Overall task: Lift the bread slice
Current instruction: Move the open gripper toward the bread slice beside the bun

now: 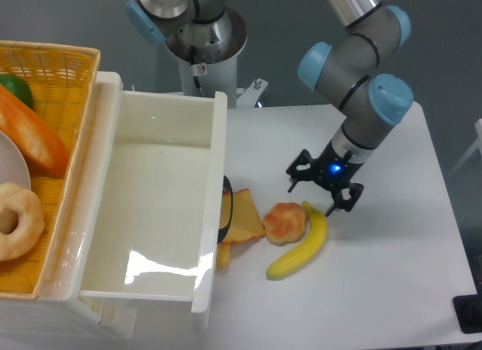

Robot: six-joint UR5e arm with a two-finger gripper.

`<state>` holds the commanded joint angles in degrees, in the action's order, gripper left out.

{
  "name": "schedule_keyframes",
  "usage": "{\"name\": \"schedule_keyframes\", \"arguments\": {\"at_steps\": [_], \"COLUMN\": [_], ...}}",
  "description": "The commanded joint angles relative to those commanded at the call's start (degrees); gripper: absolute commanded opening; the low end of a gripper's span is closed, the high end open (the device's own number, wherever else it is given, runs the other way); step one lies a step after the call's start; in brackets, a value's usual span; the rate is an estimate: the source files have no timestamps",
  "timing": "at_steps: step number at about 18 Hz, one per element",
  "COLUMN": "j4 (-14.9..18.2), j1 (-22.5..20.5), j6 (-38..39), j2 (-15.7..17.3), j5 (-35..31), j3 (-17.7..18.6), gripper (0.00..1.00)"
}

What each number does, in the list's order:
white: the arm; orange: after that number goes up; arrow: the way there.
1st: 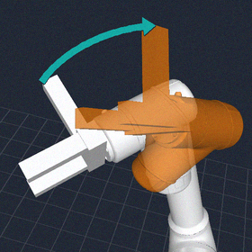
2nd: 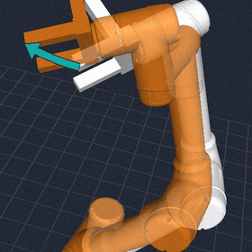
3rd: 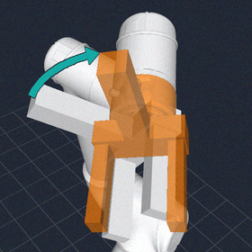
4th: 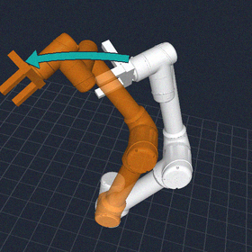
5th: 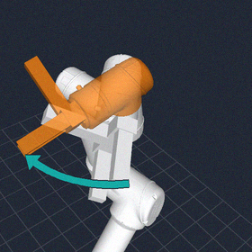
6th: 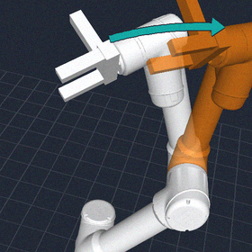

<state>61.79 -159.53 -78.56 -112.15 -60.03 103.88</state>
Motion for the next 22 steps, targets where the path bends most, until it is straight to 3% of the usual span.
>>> {"name": "schedule_keyframes", "arguments": {"at_steps": [8, 17, 22], "j4": [0.4, 0.5, 0.4], "j1": [-0.3, 1.0, 2.7], "j6": [-12.5, -12.1, -11.8], "j2": [0.8, 4.0, 4.0], "j5": [0.4, 2.2, 2.4], "j3": [6.2, 9.3, 9.9], "gripper": [1.0, 1.0, 0.99]}}
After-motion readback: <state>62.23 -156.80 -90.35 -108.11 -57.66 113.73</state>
